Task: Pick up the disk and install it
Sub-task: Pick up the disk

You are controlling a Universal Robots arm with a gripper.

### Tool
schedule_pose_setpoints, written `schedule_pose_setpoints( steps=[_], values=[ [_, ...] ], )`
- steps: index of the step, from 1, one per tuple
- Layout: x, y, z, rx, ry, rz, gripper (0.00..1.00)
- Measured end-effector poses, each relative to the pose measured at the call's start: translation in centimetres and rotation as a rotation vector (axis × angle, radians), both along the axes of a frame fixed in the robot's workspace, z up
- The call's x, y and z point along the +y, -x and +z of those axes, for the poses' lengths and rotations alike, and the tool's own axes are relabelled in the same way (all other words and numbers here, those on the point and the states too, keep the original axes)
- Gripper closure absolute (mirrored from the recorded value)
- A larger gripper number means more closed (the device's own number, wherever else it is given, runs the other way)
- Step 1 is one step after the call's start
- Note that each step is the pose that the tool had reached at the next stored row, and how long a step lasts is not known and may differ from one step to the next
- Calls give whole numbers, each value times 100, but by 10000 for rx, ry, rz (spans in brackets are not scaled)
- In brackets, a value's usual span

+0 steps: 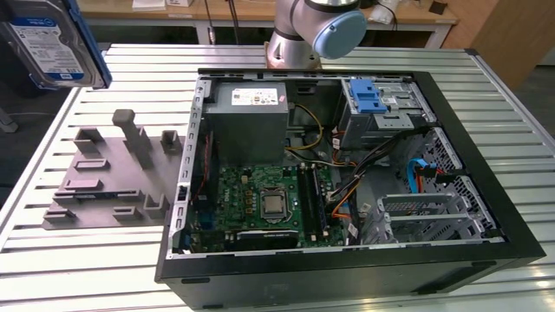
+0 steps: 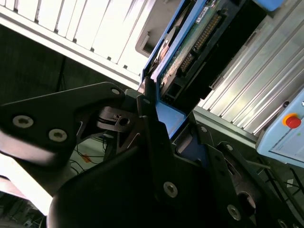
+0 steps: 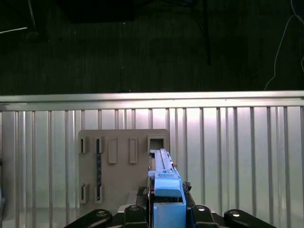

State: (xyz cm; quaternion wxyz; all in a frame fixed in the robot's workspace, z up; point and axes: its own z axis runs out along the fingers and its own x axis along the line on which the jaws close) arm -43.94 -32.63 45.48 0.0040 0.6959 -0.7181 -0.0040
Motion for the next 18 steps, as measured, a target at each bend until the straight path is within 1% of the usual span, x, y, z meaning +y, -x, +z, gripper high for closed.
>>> schedule_pose_setpoints(
  steps=[13,18],
  values=[
    [3,0,237,1,0,-45,64],
    [3,0,312,0,0,-54,64]
  ],
)
